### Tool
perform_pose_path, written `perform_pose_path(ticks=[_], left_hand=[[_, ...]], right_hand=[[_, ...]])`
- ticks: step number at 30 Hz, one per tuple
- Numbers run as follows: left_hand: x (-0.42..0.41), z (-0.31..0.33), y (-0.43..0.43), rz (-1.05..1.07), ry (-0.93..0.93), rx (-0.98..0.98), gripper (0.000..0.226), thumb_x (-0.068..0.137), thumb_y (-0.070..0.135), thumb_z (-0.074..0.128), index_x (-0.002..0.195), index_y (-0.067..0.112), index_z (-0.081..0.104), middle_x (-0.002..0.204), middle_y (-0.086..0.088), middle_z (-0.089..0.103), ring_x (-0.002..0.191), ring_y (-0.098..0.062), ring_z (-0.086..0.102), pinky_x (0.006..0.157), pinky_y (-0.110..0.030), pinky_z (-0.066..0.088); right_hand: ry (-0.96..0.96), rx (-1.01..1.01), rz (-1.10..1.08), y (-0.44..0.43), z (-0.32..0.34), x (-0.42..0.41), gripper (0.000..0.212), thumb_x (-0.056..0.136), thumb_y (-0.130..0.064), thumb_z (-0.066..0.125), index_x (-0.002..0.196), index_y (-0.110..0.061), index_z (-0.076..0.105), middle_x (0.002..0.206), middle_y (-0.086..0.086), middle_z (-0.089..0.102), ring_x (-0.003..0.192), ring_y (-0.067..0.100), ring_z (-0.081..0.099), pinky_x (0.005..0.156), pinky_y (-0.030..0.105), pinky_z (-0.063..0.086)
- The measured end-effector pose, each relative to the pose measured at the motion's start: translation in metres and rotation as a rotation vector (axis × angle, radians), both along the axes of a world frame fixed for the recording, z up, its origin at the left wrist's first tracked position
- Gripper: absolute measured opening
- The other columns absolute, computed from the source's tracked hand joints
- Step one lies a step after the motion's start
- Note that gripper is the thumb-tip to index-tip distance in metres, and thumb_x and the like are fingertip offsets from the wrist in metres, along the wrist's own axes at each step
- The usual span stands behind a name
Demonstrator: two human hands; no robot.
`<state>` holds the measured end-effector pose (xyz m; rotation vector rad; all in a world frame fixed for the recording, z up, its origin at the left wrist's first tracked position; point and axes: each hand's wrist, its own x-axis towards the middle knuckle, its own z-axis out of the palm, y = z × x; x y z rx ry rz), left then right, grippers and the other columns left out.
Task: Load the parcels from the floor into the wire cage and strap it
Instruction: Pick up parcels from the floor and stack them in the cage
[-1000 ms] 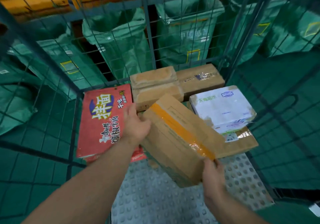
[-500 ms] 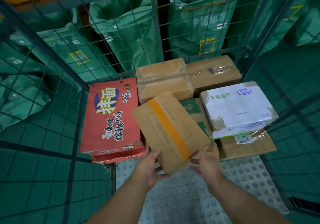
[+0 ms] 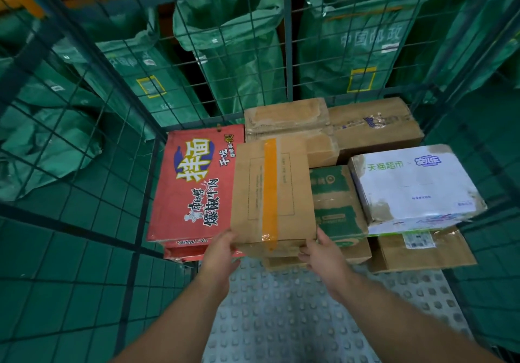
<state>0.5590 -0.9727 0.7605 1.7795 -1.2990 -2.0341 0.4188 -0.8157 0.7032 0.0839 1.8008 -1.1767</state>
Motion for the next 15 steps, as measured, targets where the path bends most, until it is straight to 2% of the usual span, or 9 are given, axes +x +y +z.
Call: perform_pose_path(ticks=[2, 7, 10, 12, 14, 15], left_hand=[[0.011, 0.0, 0.002, -0.059, 0.036, 0.032, 0.029, 0.098, 0.026, 0.061, 0.125, 0.025, 0.069, 0.125, -0.001, 0.07, 0.12, -0.018, 0.061, 0.106, -0.045, 0.046], [0.022, 0.004, 0.011, -0.144, 0.072, 0.067, 0.044, 0.098, 0.031, 0.062, 0.141, 0.03, 0.056, 0.137, 0.001, 0.061, 0.131, -0.024, 0.053, 0.116, -0.052, 0.039], [0.029, 0.006, 0.019, -0.219, 0.053, 0.046, 0.045, 0.1, 0.033, 0.06, 0.144, 0.038, 0.049, 0.143, 0.004, 0.055, 0.134, -0.022, 0.049, 0.116, -0.05, 0.038], [0.037, 0.007, 0.026, -0.273, 0.005, 0.042, 0.05, 0.1, 0.034, 0.061, 0.148, 0.034, 0.045, 0.143, 0.003, 0.052, 0.131, -0.023, 0.05, 0.112, -0.047, 0.043], [0.05, 0.005, 0.034, -0.292, -0.042, 0.071, 0.045, 0.1, 0.038, 0.061, 0.142, 0.028, 0.05, 0.141, 0.0, 0.056, 0.123, -0.023, 0.057, 0.105, -0.044, 0.048], [0.059, 0.002, 0.038, -0.287, -0.045, 0.1, 0.041, 0.1, 0.039, 0.06, 0.138, 0.027, 0.053, 0.138, -0.001, 0.059, 0.119, -0.023, 0.06, 0.104, -0.045, 0.049]], right_hand=[[0.025, 0.042, -0.019, -0.001, -0.006, 0.0, 0.048, 0.11, -0.028, 0.037, 0.154, -0.045, 0.034, 0.136, -0.003, 0.062, 0.12, 0.021, 0.062, 0.109, 0.044, 0.048], [0.113, 0.139, -0.011, 0.0, -0.013, -0.005, 0.047, 0.11, -0.036, 0.034, 0.155, -0.049, 0.029, 0.138, 0.0, 0.06, 0.121, 0.025, 0.06, 0.11, 0.05, 0.047], [0.165, 0.142, 0.003, 0.004, -0.006, 0.006, 0.055, 0.108, -0.045, 0.033, 0.159, -0.051, 0.011, 0.151, 0.002, 0.052, 0.128, 0.029, 0.057, 0.114, 0.051, 0.043], [0.142, 0.139, -0.05, 0.01, -0.002, 0.014, 0.067, 0.107, -0.048, 0.039, 0.16, -0.048, -0.001, 0.156, 0.001, 0.045, 0.135, 0.033, 0.052, 0.115, 0.052, 0.04], [0.056, 0.129, -0.135, 0.018, 0.002, 0.031, 0.073, 0.104, -0.052, 0.045, 0.163, -0.039, 0.003, 0.146, 0.003, 0.05, 0.128, 0.032, 0.054, 0.11, 0.049, 0.043], [0.035, 0.11, -0.142, 0.025, 0.0, 0.043, 0.069, 0.103, -0.055, 0.046, 0.162, -0.034, 0.016, 0.137, 0.001, 0.053, 0.121, 0.028, 0.057, 0.105, 0.048, 0.046]])
